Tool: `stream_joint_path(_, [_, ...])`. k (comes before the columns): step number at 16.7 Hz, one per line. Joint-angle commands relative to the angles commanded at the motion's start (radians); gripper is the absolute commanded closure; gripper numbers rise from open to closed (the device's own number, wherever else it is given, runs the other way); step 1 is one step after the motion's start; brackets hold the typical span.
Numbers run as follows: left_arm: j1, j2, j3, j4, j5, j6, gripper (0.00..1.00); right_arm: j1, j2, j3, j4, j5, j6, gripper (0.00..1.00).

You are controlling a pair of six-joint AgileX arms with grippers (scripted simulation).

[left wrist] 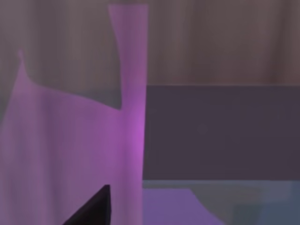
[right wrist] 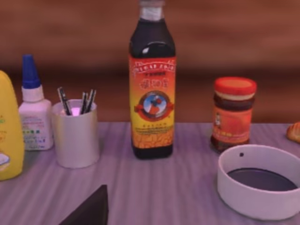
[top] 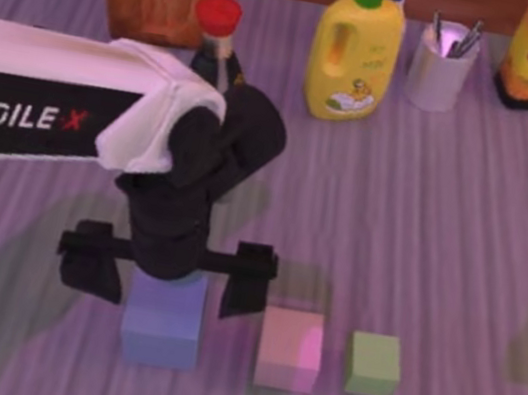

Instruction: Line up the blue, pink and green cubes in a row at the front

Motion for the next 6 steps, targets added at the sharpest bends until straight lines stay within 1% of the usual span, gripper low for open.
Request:
stream_joint_path(3, [0.008,-0.044,0.073,-0.134,0.0,-0.002,0.0,0.0,0.0,0.0,0.0,0.0,0.0,0.0])
stream_joint_path(6, [0.014,-0.075,0.115,-0.192,0.0,-0.001,0.0,0.0,0.0,0.0,0.0,0.0,0.0,0.0])
